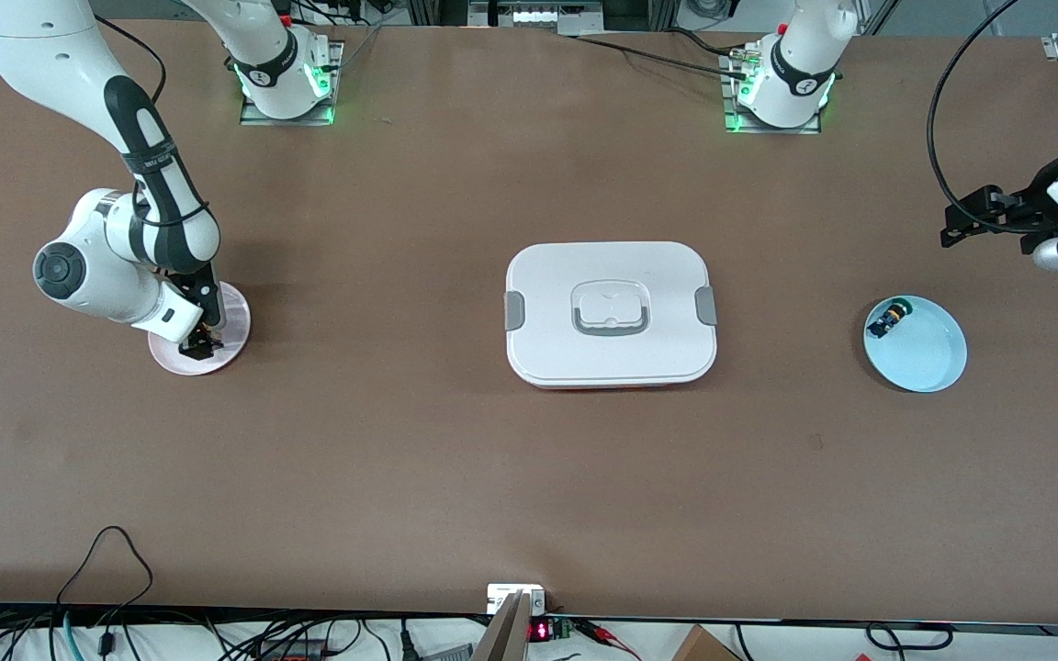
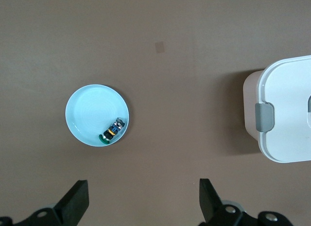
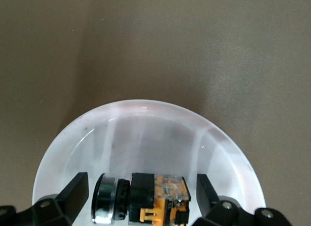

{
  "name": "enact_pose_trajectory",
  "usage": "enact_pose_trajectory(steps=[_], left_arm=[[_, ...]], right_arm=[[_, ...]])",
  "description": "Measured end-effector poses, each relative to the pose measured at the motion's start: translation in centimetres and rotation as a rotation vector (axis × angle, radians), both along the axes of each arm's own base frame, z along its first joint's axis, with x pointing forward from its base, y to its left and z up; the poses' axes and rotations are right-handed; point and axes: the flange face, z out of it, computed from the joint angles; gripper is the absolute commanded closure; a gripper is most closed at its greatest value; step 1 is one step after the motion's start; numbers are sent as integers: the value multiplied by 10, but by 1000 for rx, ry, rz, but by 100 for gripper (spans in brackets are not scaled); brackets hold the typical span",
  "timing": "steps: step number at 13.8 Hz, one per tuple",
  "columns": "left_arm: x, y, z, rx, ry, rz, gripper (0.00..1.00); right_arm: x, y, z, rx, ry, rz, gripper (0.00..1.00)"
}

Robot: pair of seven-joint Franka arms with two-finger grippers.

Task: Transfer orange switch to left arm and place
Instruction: 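Close the right gripper on the orange switch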

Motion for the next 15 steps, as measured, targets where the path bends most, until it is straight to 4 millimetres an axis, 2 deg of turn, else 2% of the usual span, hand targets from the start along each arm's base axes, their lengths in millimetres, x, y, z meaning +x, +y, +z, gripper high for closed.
enact_pose_trajectory(steps=[4,11,12,14,15], left_arm=[[0,0,0,0,0,0,0],[0,0,0,0,0,0,0],[0,0,0,0,0,0,0],[0,0,0,0,0,0,0],[0,0,0,0,0,0,0]], right_arm=[[1,-3,1,-1,-9,4,5],[0,-12,-1,0,-12,12,30],[0,-12,-1,0,-13,12,37],[0,-12,-1,0,-13,13,61],[0,-12,-1,0,-13,15,69]])
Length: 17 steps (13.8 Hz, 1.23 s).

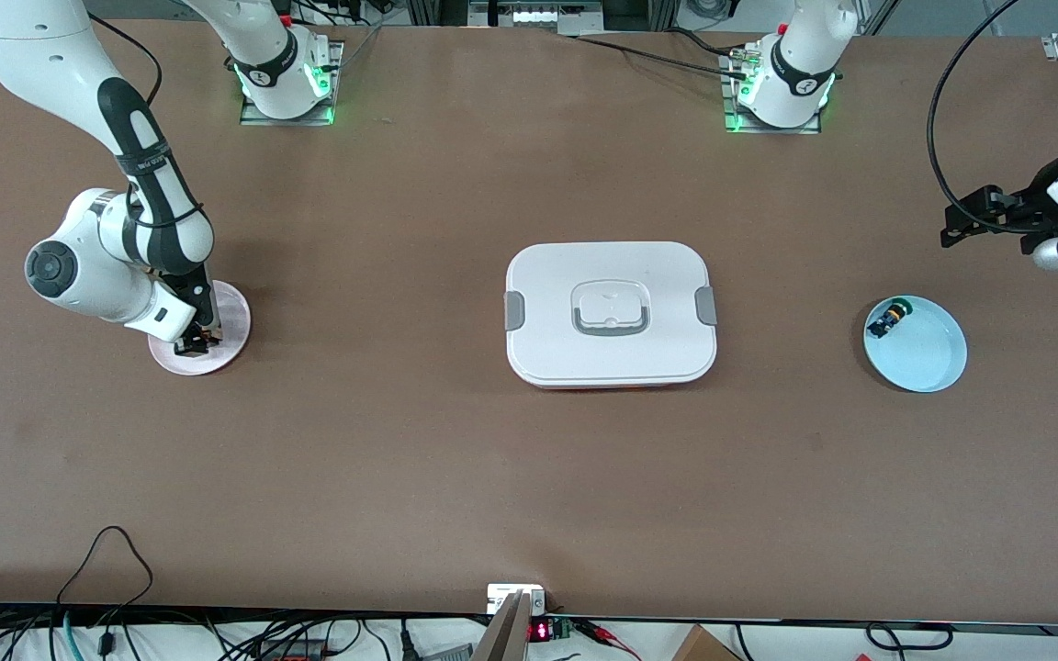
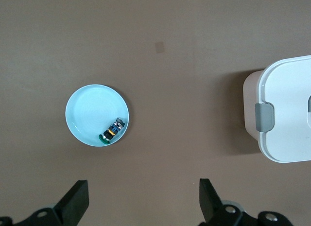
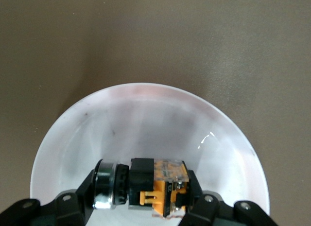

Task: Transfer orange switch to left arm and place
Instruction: 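Close the right gripper on the orange switch, then lift the orange switch with the right gripper toward the white box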

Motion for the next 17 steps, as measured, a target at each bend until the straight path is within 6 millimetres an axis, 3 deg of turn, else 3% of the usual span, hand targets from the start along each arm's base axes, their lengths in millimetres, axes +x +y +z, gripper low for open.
enact_pose_trajectory(steps=[5,12,17], left_arm=[[0,0,0,0,0,0,0],[0,0,0,0,0,0,0],[0,0,0,0,0,0,0]], right_arm=[[0,0,0,0,-1,4,100],[13,3,12,0,-26,11,100],[35,12,36,16,-2,27,100]])
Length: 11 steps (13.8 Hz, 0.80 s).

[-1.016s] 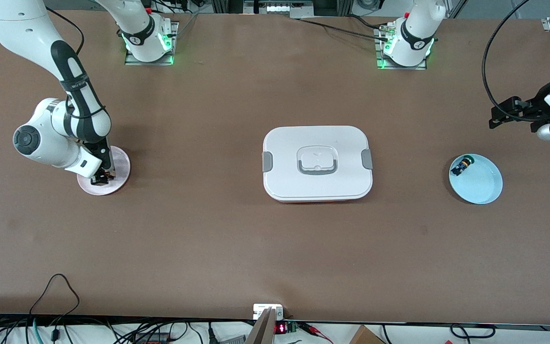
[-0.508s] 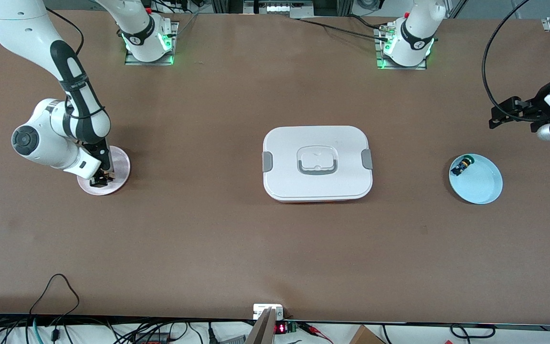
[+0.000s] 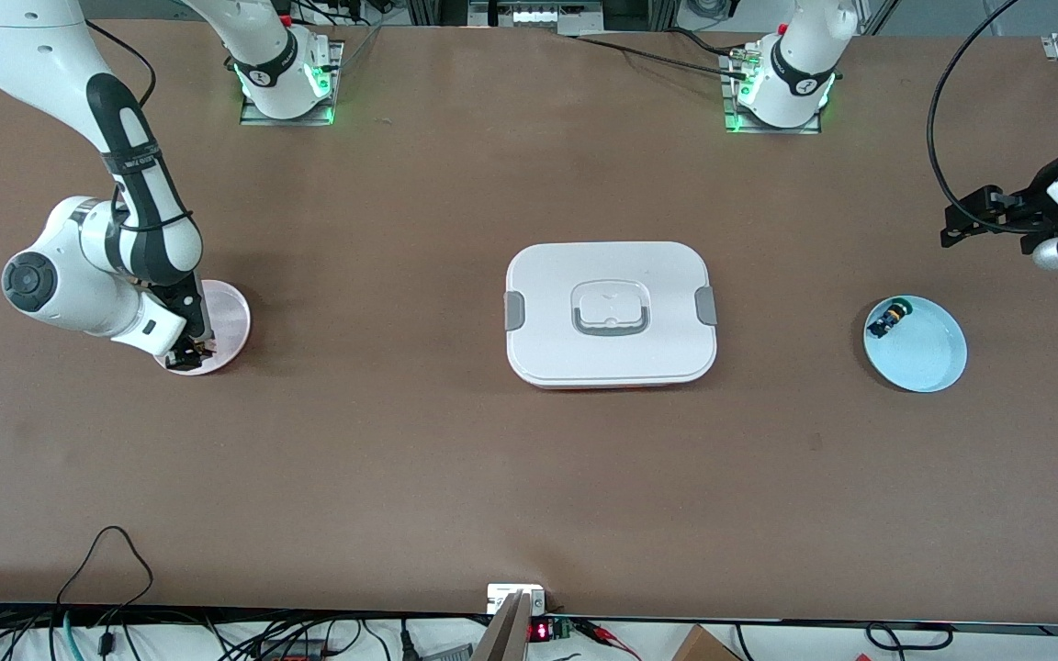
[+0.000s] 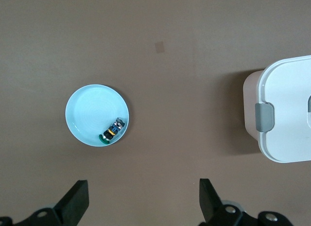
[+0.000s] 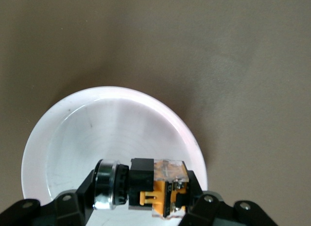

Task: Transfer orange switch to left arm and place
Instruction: 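Lift the orange switch with the right gripper toward the white box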

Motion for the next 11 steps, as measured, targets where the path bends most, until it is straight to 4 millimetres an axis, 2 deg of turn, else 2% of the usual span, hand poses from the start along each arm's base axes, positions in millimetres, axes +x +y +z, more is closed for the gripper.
enact_pose_trajectory(steps=[2,4,7,11], left_arm=[[0,0,0,0,0,0,0],[0,0,0,0,0,0,0],[0,0,0,0,0,0,0],[0,0,0,0,0,0,0]], right_arm=[[3,7,4,10,21,10,100],[5,26,9,43,70,9,100],[9,71,21,169,147,-19,100],[11,128,48,377,275,-124,100]])
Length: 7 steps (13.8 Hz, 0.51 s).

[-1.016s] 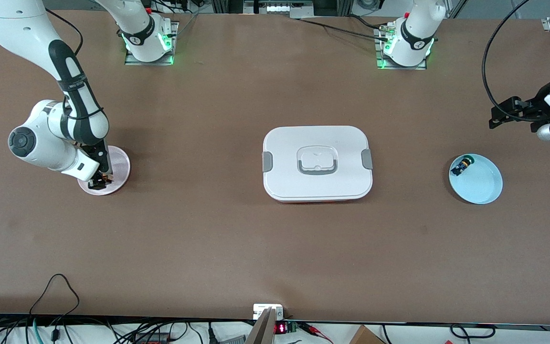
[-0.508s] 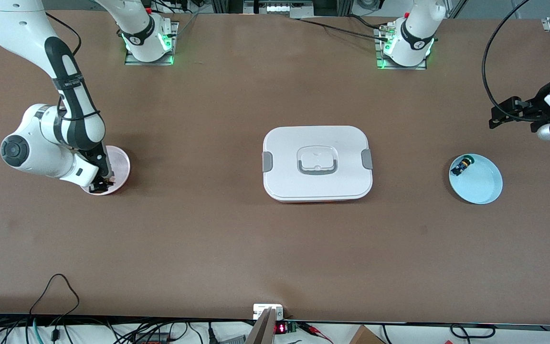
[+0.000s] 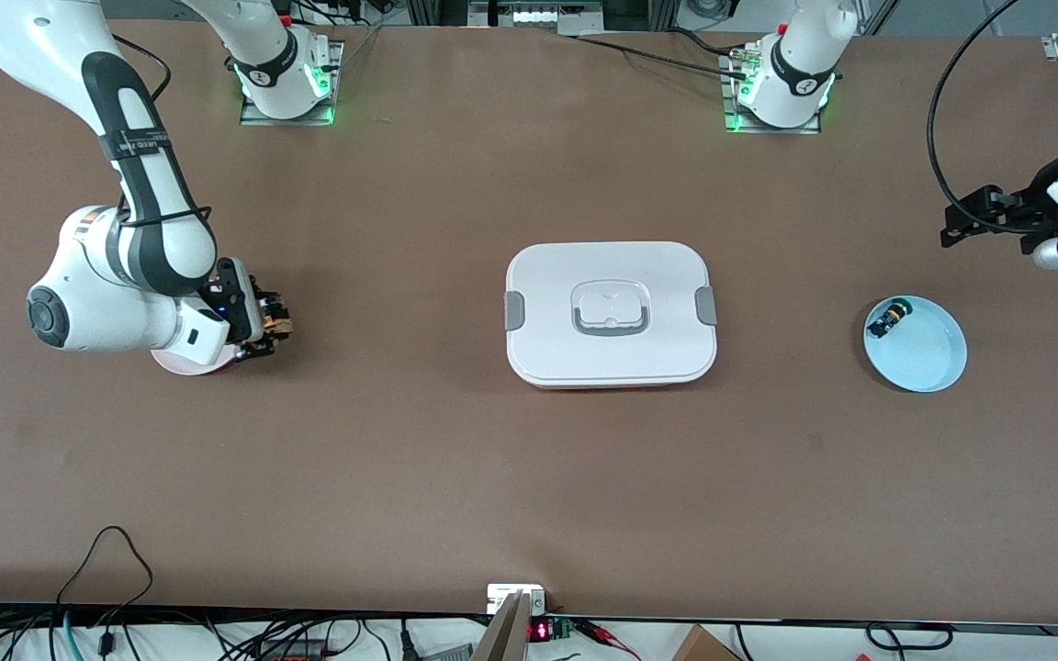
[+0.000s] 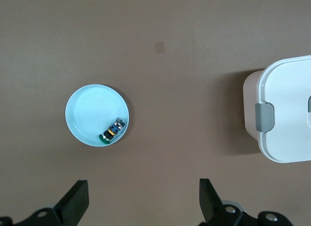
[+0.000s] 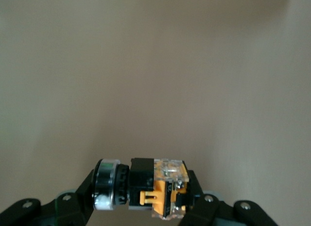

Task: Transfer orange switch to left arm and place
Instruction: 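Lift the orange switch with the right gripper toward the white box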

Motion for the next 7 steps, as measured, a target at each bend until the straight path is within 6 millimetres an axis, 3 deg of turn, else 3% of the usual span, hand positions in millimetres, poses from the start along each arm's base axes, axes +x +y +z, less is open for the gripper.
enact_pose_trajectory(steps=[7], left_arm=[[0,-1,0,0,5,-2,0]], right_arm=[[-7,104,39,341,145,-81,100]])
